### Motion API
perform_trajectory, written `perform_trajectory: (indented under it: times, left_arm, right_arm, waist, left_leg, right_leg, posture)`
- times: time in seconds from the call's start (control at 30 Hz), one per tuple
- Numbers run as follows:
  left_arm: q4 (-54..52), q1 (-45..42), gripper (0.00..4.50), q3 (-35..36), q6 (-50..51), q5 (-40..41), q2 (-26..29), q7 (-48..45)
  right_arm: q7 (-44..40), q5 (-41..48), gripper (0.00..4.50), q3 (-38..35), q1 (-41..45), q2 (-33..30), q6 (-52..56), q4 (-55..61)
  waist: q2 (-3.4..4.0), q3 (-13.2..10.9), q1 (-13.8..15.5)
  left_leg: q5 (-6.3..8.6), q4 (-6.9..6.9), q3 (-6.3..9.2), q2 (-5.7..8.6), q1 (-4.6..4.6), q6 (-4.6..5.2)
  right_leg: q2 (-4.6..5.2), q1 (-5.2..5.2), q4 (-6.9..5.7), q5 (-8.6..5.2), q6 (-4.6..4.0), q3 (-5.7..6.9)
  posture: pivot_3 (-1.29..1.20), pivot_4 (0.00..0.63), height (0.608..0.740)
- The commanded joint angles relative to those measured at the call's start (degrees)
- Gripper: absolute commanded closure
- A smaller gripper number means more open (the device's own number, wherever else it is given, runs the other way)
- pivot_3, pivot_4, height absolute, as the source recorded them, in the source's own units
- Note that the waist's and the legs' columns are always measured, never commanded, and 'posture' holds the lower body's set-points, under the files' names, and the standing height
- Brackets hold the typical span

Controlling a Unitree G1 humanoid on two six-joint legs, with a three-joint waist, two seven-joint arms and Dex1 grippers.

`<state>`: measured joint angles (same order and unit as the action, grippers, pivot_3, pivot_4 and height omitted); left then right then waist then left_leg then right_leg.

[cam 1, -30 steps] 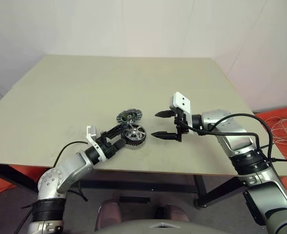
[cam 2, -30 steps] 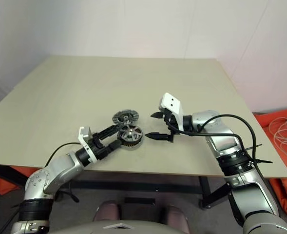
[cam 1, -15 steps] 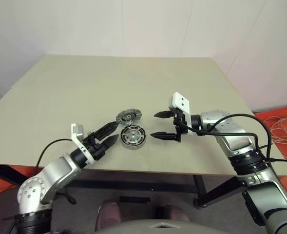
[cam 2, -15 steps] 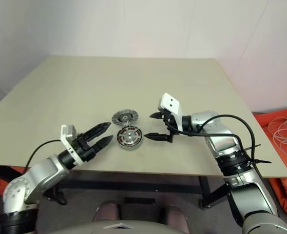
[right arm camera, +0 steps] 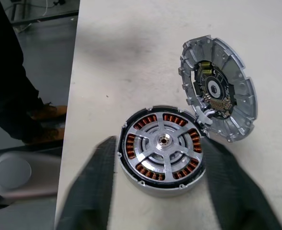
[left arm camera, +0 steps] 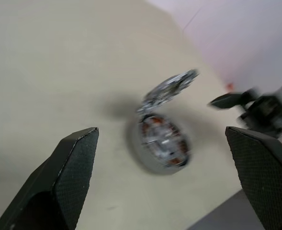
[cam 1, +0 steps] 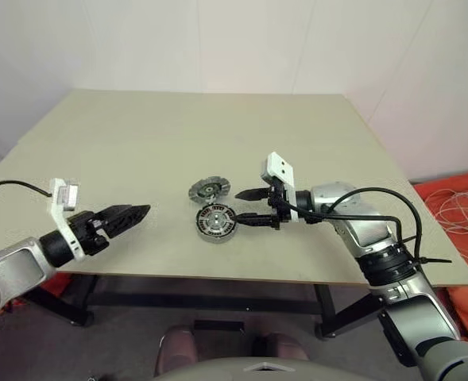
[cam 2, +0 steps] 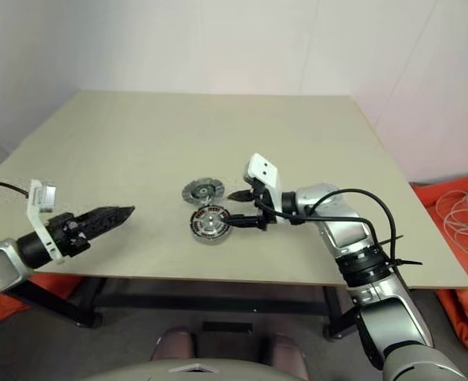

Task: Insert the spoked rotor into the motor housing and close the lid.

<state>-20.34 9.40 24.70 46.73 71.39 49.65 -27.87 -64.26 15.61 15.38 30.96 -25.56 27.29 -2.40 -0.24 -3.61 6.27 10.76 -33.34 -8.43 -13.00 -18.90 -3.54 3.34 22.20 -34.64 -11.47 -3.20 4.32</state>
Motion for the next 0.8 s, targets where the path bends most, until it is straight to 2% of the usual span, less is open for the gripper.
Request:
perform_trajectory:
  times: [0.03,0.2,0.4,0.6,0.8]
  left_arm:
    - [0.29,0.27,0.0,-0.82,-9.53,-13.06,2.03,-10.6]
    - [3.66,-0.64,0.0,-3.47,-17.28,-23.92,1.23,-17.92]
    - [4.8,-1.34,0.0,-8.27,-20.52,-32.52,-0.1,-19.89]
    - [4.44,-1.35,0.0,-8.67,-19.75,-33.78,-2.39,-20.57]
    - [4.47,-1.65,0.0,-8.54,-19.76,-35.22,-3.41,-20.83]
  right_arm:
    - [0.88,-0.51,2.68,0.25,2.38,1.96,-2.46,-1.1]
    - [3.3,-2.18,4.45,1.45,3.93,6.33,-4.02,-4.32]
    - [9.42,-7.98,4.48,3.98,4.78,12.08,-7.99,-14.59]
    - [9.51,-14.06,4.48,8.65,3.8,11.19,-11.66,-22.6]
    - [8.63,-12.3,4.48,6.72,4.03,10.93,-11.39,-20.85]
  waist:
    - [-0.01,0.0,-0.35]
    - [0.03,-0.02,-1.02]
    - [0.05,-0.03,-1.06]
    - [0.07,-0.01,-1.1]
    - [0.09,-0.01,-1.02]
  left_leg:
    - [0.0,0.0,0.0,0.02,-0.01,0.0]
    - [0.0,0.02,-0.01,0.02,0.01,0.0]
    - [0.0,0.04,-0.02,0.03,0.04,-0.02]
    - [0.01,0.05,-0.04,0.08,-0.04,-0.01]
    - [0.01,0.12,-0.07,0.12,0.57,-0.01]
  right_leg:
    - [0.01,0.0,0.01,0.0,0.0,-0.01]
    - [0.01,0.02,-0.03,0.0,-0.02,-0.09]
    - [0.01,0.09,-0.13,0.01,-0.07,-0.12]
    - [0.02,0.11,-0.17,0.04,-0.11,-0.22]
    - [0.01,-0.3,-0.15,0.0,-0.1,-0.31]
  posture:
    - [0.0,0.0,0.74]
    - [0.0,0.0,0.74]
    - [0.0,0.0,0.74]
    - [0.0,0.0,0.74]
    - [0.0,0.0,0.74]
